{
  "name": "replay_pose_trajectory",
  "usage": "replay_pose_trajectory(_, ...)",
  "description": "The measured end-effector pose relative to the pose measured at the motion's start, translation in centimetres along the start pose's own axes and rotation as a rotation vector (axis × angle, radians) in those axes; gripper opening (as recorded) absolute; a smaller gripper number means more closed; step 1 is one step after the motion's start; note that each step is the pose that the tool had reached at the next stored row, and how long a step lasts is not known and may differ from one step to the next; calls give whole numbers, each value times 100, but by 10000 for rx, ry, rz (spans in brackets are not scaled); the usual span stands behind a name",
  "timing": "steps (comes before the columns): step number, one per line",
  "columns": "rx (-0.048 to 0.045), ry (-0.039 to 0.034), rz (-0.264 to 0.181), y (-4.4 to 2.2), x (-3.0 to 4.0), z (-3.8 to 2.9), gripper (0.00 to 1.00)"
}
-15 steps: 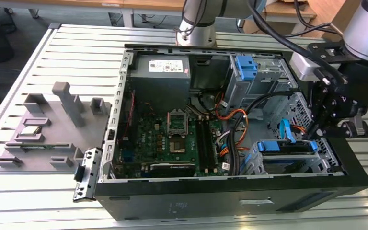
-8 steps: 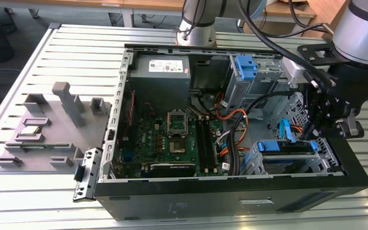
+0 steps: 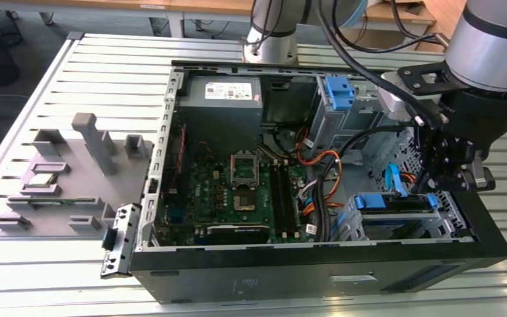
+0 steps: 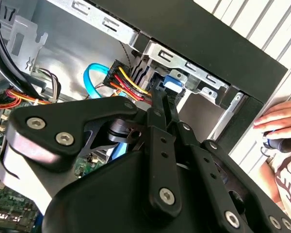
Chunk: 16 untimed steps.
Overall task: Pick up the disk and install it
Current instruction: 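Insert the second disk wire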
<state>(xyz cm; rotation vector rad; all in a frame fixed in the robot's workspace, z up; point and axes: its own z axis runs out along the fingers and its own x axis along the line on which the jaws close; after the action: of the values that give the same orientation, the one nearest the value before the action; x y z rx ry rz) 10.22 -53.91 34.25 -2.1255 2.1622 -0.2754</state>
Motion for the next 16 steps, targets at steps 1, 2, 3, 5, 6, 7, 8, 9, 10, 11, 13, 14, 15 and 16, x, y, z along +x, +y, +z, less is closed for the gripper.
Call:
replay_pose_trajectory(1, 48, -4, -15, 6, 1, 4, 17)
replay_pose_trajectory(2, 96, -8, -28, 13, 1, 9, 17)
replay_pose_trajectory(3, 139, -10, -40, 21, 1, 10, 17)
replay_pose_trajectory(5, 225, -17, -61, 39, 2, 15, 17)
replay_pose_trajectory(6, 272, -20, -71, 48, 1, 18, 17)
replay_pose_trajectory(7, 315, -23, -82, 57, 1, 20, 17)
replay_pose_trajectory(8, 356, -26, -94, 66, 1, 23, 17)
replay_pose_trajectory(9, 396, -30, -105, 75, 1, 25, 17)
replay_pose_trajectory(10, 438, -34, -116, 85, 2, 28, 17)
replay_pose_trajectory(11, 478, -37, -128, 93, 2, 30, 17)
replay_pose_trajectory(13, 555, -44, -151, 111, 3, 34, 17)
replay_pose_trajectory(14, 588, -48, -163, 120, 3, 35, 17)
replay_pose_trajectory(15, 615, -51, -176, 130, 4, 35, 17)
replay_pose_trajectory(16, 633, -53, -188, 140, 5, 34, 17)
